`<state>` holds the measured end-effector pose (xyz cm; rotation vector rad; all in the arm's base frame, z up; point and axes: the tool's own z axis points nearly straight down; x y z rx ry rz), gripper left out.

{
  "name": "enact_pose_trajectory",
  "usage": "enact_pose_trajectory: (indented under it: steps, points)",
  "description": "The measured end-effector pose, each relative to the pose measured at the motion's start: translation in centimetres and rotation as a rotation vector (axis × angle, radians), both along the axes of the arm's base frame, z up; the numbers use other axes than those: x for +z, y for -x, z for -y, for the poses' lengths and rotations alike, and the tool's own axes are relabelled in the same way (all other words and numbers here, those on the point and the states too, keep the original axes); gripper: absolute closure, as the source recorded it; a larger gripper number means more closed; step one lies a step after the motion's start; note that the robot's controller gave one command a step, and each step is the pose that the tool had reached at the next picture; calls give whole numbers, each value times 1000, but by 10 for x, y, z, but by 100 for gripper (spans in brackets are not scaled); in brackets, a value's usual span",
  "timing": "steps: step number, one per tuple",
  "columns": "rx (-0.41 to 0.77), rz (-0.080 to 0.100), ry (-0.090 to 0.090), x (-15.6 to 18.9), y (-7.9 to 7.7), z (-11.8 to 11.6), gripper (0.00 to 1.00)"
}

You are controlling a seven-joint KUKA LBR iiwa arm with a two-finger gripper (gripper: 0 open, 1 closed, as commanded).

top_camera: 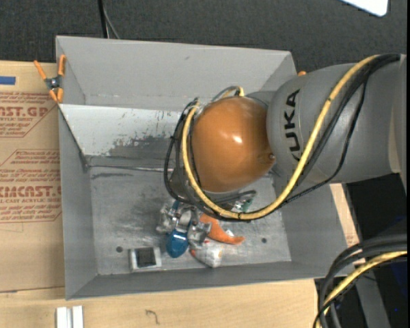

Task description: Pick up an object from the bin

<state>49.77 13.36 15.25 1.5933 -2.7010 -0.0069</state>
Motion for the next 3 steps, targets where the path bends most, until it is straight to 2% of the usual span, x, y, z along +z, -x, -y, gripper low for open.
enact_pose_trajectory:
  steps: [1, 2, 3]
  points:
    - [202, 9, -2, 12, -24, -8, 100]
    - [370, -2, -3, 40, -25, -14, 100]
    - [199, -1, -2, 98, -31, -15, 100]
